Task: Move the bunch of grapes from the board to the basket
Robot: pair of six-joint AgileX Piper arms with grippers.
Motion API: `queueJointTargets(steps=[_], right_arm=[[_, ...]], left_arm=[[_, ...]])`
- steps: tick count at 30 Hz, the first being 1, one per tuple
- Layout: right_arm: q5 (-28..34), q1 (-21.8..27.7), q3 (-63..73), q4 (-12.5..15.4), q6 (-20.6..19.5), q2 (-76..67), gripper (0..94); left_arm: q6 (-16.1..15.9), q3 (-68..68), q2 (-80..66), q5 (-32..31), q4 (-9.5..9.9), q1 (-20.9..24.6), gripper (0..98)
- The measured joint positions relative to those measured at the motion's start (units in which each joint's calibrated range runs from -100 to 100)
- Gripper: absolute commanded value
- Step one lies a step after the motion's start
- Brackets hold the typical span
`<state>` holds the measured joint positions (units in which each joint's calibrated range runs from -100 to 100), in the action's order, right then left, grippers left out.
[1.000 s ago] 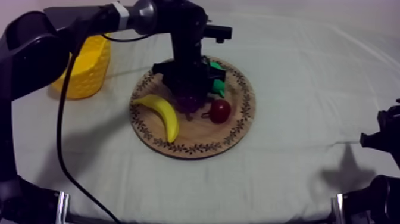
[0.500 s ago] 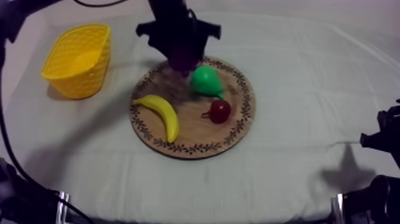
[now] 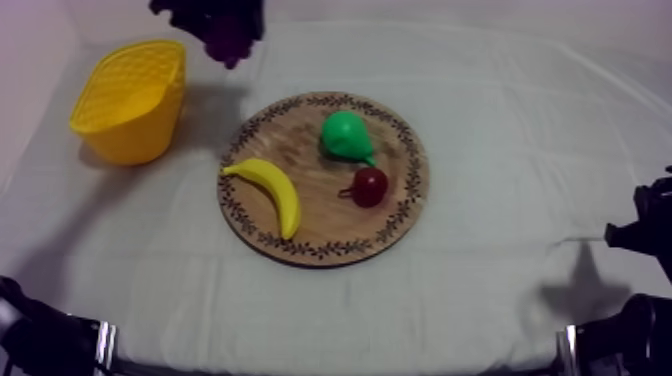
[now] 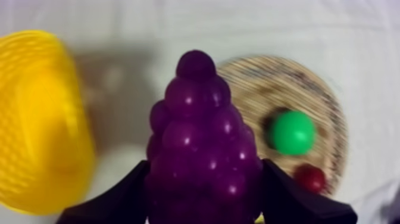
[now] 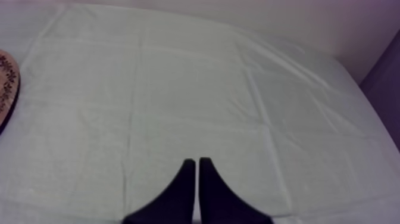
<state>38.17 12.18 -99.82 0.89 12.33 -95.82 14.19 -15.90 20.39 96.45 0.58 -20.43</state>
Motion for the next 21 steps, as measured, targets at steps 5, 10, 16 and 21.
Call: queueJointTargets(steps=[5, 10, 16, 21], right_arm=[[0.0, 0.0, 0.0, 0.0, 0.14, 0.0, 0.3], [0.0, 0.0, 0.0, 0.0, 0.14, 0.0, 0.3], [0.0, 0.0, 0.0, 0.0, 0.14, 0.0, 0.3], [0.0, 0.0, 0.0, 0.0, 0.14, 0.0, 0.3]], left_arm=[[-2.51, 0.58, 0.32, -0.37, 0.57, 6.41, 48.9], [-4.54, 0.93, 0.65, -0.46, 1.63, 12.3, 48.7], [-6.16, 1.01, 0.41, -0.08, 2.14, 17.56, 48.6], [-6.65, 1.25, -0.22, 0.57, 2.33, 19.65, 48.5]])
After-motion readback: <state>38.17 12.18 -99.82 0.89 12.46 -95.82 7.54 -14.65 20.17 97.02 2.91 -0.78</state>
